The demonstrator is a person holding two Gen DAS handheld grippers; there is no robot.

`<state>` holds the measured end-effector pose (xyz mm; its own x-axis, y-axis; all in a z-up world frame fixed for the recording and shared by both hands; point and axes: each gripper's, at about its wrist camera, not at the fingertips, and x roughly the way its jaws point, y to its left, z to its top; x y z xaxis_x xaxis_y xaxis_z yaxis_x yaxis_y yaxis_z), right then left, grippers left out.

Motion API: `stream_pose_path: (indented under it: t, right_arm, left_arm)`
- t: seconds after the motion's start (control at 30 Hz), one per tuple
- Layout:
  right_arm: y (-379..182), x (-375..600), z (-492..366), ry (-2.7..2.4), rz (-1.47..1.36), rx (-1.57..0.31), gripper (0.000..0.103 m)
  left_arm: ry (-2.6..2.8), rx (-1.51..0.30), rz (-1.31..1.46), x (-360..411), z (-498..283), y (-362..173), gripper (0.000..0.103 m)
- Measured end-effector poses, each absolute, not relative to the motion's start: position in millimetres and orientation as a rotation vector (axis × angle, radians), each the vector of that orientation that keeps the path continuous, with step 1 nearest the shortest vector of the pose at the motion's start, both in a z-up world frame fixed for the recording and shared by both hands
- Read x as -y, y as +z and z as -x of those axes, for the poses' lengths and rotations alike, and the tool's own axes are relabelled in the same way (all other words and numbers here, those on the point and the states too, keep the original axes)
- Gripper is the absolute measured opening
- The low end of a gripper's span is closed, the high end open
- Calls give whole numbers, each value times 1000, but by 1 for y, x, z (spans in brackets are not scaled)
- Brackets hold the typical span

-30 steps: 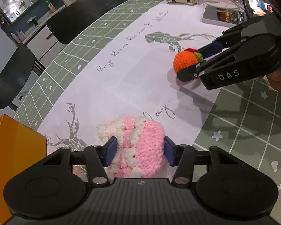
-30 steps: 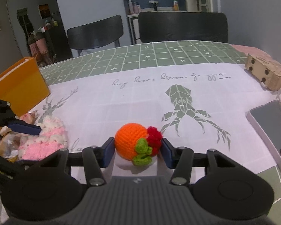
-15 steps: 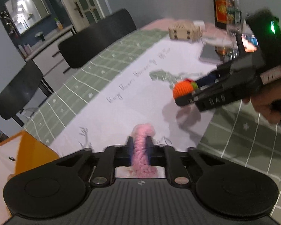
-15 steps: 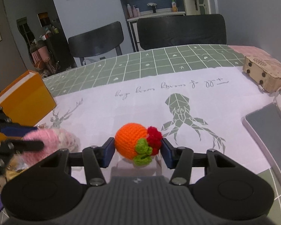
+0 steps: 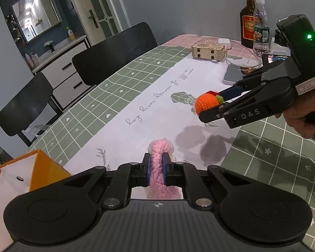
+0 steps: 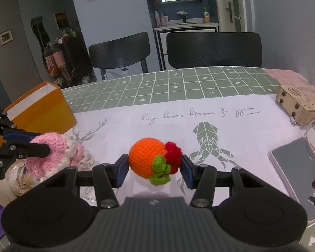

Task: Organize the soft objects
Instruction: 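Carry the pink pad and orange fruit over the orange box with both tools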

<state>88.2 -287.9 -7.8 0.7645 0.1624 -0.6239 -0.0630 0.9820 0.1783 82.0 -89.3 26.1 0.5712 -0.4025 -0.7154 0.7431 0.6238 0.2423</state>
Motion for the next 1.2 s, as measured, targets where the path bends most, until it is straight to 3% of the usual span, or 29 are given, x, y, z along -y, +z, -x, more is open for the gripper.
stream_pose_path:
  t: [0.53,0.87,1.2]
  right_arm:
    - [55,246,-32,218,-37,-743,52]
    - [66,206,12,309,52,-792,52]
    - [68,153,24,399,118,-841,52]
  left_arm:
    - [-878,-647,-487,52,-26,65,12]
    - [-973,-748,-330,-36,58,41,12]
    - [-898,-857,-182,-147,91,30,12]
